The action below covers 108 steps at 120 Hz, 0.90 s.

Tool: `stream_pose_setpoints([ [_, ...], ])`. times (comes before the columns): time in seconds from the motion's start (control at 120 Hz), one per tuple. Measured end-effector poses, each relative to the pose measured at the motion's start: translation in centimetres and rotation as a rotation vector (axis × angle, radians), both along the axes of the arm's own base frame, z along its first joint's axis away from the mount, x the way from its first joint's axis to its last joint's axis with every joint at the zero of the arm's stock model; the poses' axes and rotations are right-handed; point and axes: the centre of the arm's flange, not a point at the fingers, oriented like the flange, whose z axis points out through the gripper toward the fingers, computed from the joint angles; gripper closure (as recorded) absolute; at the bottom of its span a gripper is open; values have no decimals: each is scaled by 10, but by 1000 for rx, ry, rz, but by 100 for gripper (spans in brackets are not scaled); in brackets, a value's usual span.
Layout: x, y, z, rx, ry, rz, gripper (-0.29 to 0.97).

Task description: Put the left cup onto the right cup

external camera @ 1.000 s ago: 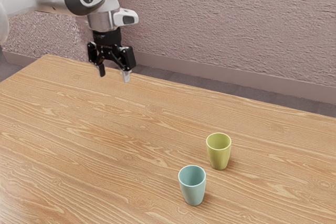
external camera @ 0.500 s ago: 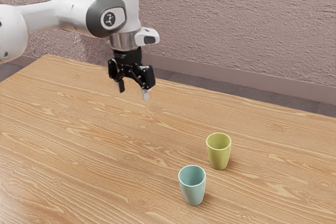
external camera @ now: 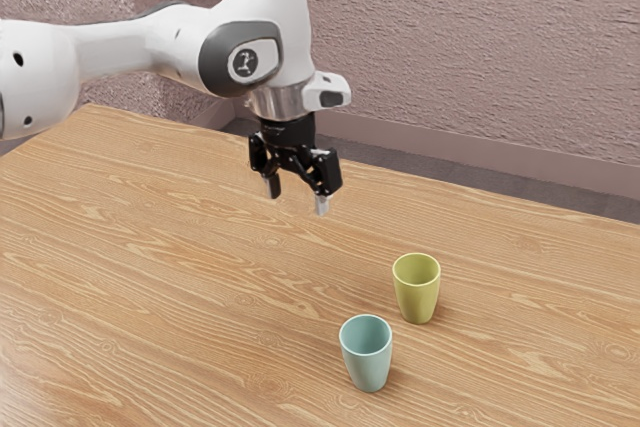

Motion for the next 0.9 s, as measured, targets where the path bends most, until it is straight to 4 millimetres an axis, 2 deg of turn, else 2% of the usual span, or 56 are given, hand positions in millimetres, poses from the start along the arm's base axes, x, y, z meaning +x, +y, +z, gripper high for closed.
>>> stream_pose_setpoints([
  [0.192,-11,-33,-5,-6,-3,-25,0],
  [0.35,-16,-53,-15,-7,7,-30,0],
  [0.517,-22,-62,-41,1,31,-24,0],
  [0.725,-27,-70,-59,26,29,-26,0],
  [0.9,-33,-69,-81,47,35,-23,0],
])
